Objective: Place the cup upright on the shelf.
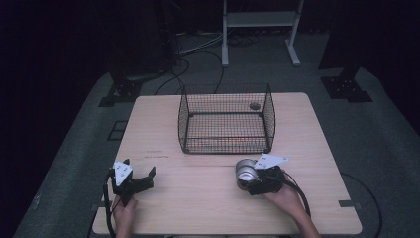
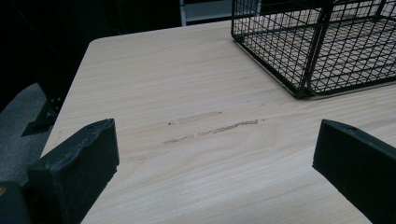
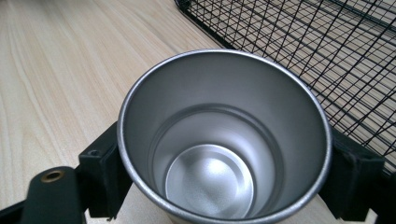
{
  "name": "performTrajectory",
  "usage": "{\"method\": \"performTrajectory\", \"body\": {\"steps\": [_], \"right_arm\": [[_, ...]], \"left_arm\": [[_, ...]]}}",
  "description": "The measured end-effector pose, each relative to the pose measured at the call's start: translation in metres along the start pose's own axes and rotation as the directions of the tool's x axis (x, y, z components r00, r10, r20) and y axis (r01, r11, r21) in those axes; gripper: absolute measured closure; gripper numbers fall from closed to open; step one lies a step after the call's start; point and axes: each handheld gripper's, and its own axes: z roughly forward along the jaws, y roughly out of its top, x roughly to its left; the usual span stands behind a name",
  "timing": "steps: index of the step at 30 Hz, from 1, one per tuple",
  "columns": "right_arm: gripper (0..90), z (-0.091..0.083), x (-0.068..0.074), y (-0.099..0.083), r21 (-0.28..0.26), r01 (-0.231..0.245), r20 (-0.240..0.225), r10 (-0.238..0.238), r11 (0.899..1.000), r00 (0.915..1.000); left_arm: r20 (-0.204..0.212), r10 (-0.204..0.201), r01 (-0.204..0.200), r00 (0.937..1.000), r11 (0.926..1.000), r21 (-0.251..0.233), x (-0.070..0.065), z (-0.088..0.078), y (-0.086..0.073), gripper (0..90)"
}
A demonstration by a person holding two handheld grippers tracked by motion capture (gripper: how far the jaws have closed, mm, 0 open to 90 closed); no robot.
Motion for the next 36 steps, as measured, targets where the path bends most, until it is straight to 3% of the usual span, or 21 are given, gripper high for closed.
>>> {"method": "performTrajectory", "body": {"steps": [20,36], "right_arm": [[18.0,-0.013,-0.003,0.001,-0.02,-0.028,-0.023,0.027,0.999,0.9994],[18.0,-0.03,-0.002,0.018,-0.05,-0.004,-0.051,0.002,0.999,0.9987]], "left_arm": [[0.0,0.001,-0.001,1.0,1.0,0.001,0.0,0.0,0.0,0.0],[0.001,0.0,0.0,1.0,1.0,0.001,0.0,0.0,0.0,0.0]]}}
